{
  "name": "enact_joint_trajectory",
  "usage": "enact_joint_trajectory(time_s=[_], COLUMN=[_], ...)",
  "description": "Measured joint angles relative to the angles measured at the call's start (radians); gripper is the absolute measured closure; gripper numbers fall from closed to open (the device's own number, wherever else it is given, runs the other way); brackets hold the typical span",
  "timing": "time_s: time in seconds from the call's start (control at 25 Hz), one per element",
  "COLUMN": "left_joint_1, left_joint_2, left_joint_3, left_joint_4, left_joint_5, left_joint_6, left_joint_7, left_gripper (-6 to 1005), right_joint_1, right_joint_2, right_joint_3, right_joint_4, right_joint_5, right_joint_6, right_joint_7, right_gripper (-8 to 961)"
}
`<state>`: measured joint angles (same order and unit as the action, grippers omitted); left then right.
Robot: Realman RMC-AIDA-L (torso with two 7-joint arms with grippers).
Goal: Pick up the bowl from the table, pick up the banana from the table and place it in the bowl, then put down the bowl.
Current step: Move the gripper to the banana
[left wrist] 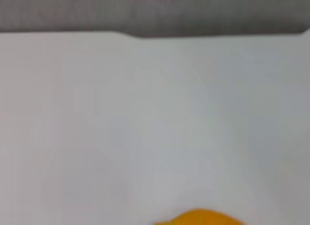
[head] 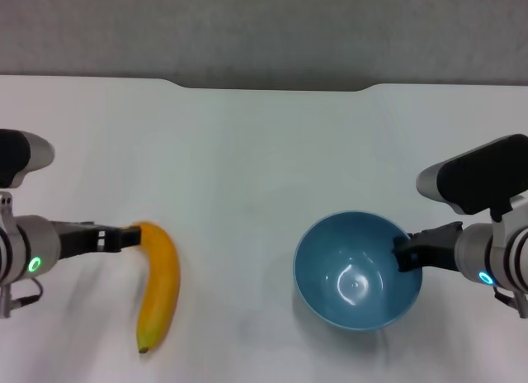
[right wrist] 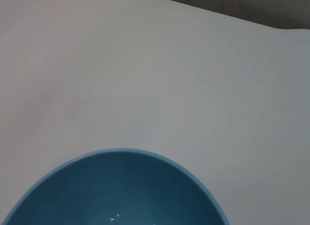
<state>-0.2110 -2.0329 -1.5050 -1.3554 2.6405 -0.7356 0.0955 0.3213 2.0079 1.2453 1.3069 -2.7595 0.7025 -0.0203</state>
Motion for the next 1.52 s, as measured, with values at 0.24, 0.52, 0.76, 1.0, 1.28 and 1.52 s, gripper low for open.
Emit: enact_joint_trajectory(time_s=[0.24, 0.52, 0.76, 1.0, 1.28, 1.52], left_joint_1=[-0.075, -0.111, -0.129, -0.127, -0.119, -0.108], left_joint_2=[-0.003, -0.006, -0.007, -0.009, -0.009, -0.009], left_joint_3=[-0.023, 0.017, 0.076, 0.095, 0.102, 0.113], left_joint_4=[-0.010, -0.025, -0.048, -0.058, -0.047, -0.034], left_joint_5=[0.087, 0.089, 0.088, 0.087, 0.085, 0.079], left_joint_6=[-0.169, -0.236, -0.253, -0.224, -0.205, -0.184], left_joint_7=[-0.047, -0.093, -0.116, -0.140, -0.147, -0.186], left_gripper=[148, 144, 132, 93, 99, 105], right_joint_1=[0.003, 0.005, 0.004, -0.008, -0.046, -0.092], right_joint_2=[0.000, 0.000, 0.000, 0.001, 0.001, 0.001], right_joint_3=[0.000, 0.002, 0.005, 0.001, -0.004, 0.002], right_joint_4=[-0.004, -0.007, -0.007, 0.025, 0.090, 0.145], right_joint_5=[0.000, 0.000, -0.002, -0.009, -0.012, -0.055], right_joint_6=[-0.002, -0.013, -0.026, -0.064, -0.111, -0.151], right_joint_7=[0.000, 0.000, 0.000, 0.001, 0.001, 0.006], right_gripper=[911, 911, 911, 911, 912, 912])
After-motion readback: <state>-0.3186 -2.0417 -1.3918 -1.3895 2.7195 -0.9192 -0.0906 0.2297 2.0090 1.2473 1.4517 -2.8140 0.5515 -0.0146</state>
